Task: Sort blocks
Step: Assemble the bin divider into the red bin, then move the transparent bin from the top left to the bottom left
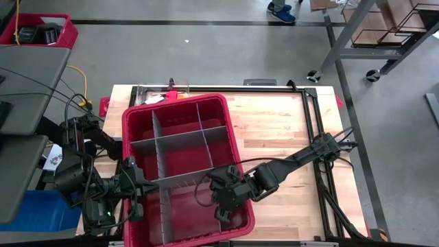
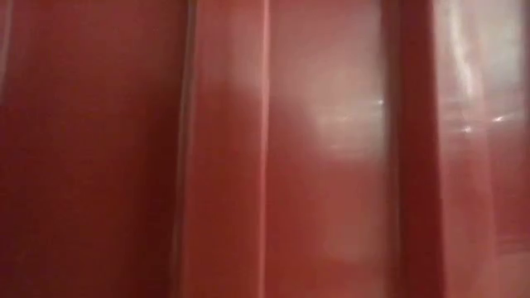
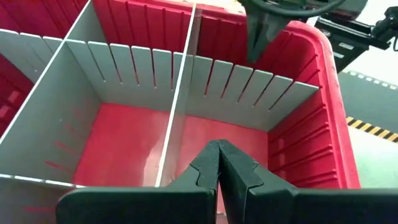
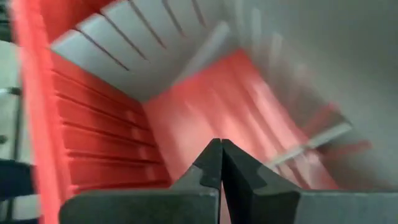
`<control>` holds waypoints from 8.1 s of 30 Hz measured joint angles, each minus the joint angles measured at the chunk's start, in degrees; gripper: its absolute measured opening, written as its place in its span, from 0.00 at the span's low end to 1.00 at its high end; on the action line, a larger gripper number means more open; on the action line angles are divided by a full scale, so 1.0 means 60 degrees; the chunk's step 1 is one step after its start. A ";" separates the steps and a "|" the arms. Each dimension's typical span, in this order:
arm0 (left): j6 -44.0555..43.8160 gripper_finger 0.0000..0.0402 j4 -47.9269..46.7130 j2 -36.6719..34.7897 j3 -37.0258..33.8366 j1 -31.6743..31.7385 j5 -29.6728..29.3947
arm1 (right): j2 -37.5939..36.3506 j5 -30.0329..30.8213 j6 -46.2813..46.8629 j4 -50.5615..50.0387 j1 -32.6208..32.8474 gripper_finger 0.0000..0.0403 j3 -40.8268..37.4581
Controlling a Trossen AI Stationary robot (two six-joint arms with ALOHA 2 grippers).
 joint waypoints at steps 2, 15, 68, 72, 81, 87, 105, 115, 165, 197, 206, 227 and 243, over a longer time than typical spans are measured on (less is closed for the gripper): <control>0.0063 0.00 0.0000 0.0000 0.0000 0.0008 -0.0002 | 0.0046 0.0367 0.0370 -0.0572 0.0012 0.00 -0.0012; 0.0093 0.00 0.0000 -0.0144 0.0000 0.0258 -0.0016 | 0.0230 0.1657 0.1322 -0.2001 -0.0427 0.00 -0.0051; -0.3128 0.00 0.1046 -0.0372 -0.4446 0.0404 -0.0982 | 0.0600 0.3121 0.0741 -0.1061 -0.0601 0.00 0.0656; -0.3033 0.00 0.1103 -0.0310 -0.4143 0.0317 -0.0880 | 0.0505 0.3193 0.0866 -0.0825 -0.0518 0.00 0.0652; -0.0485 0.00 0.0679 -0.0319 -0.1959 0.0437 -0.1624 | -0.0430 0.2530 0.1608 -0.2278 -0.0102 0.00 0.0670; 0.1177 0.00 0.0701 -0.0321 -0.0944 0.0706 -0.2296 | 0.0030 0.1828 0.1695 -0.3254 -0.0163 0.00 0.0646; 0.1759 0.00 0.0575 -0.0324 -0.0670 0.0785 -0.2338 | 0.0987 0.2216 0.1316 -0.2418 -0.0638 0.00 0.0695; 0.1605 0.00 -0.0006 -0.0329 -0.0674 0.0723 -0.2032 | 0.0585 0.1958 0.0235 -0.2500 -0.0118 0.00 0.2384; -0.6354 0.00 0.1878 -0.0306 -0.6228 -0.0692 -0.1922 | 0.2386 0.4827 0.2893 -0.1324 -0.0327 0.00 0.2084; -0.7803 0.00 0.1331 -0.0881 -0.6775 -0.1532 -0.1079 | 0.2132 0.5172 0.5155 -0.4401 -0.0269 0.00 0.2095; -0.4805 0.00 0.0025 -0.2068 -0.3984 -0.1422 -0.1814 | 0.0452 0.4162 0.3277 -0.3472 -0.0828 0.00 0.2095; 0.3974 0.00 0.3456 -0.3695 -0.0725 -0.1304 -0.5679 | 0.0876 -0.1334 -0.0594 -0.1770 -0.7257 0.00 0.2087; 0.3248 0.00 0.3464 -0.3279 -0.0729 -0.1307 -0.5727 | 0.1726 0.0331 -0.2010 -0.6321 -0.7361 0.00 0.2082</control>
